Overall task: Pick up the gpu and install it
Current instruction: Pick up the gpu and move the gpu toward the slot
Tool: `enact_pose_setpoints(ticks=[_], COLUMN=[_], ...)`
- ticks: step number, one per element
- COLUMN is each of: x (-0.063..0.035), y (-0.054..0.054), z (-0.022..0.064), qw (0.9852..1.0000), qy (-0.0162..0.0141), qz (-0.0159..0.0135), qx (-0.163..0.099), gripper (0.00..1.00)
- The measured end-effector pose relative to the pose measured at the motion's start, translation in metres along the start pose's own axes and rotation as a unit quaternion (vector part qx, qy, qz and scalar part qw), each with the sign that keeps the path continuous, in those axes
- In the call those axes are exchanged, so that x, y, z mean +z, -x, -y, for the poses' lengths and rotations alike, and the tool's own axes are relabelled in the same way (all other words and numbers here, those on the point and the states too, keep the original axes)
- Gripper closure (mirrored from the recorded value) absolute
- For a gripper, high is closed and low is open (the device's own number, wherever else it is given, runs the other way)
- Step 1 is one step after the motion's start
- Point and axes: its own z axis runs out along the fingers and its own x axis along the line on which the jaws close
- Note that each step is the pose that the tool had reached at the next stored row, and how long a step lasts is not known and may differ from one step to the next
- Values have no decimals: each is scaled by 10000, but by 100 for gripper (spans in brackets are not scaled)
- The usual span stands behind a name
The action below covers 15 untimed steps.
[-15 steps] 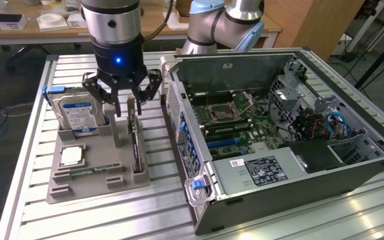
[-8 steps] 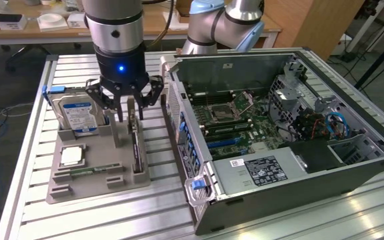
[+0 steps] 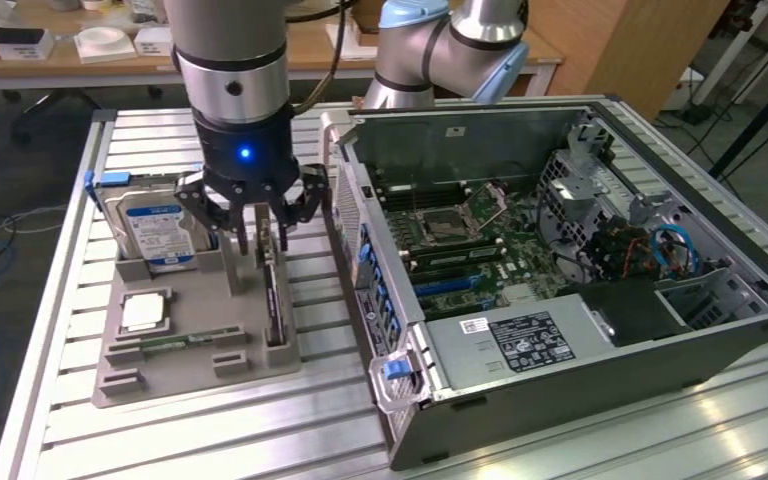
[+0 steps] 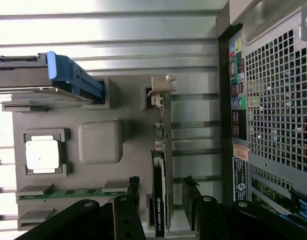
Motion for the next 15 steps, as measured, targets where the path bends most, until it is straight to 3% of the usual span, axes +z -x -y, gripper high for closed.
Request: enact_pose_setpoints(ticks=[15], x=[191], y=[29], z=[155], qw=[10000], qy=[-1], qz=[0], qx=[-1], gripper=[53])
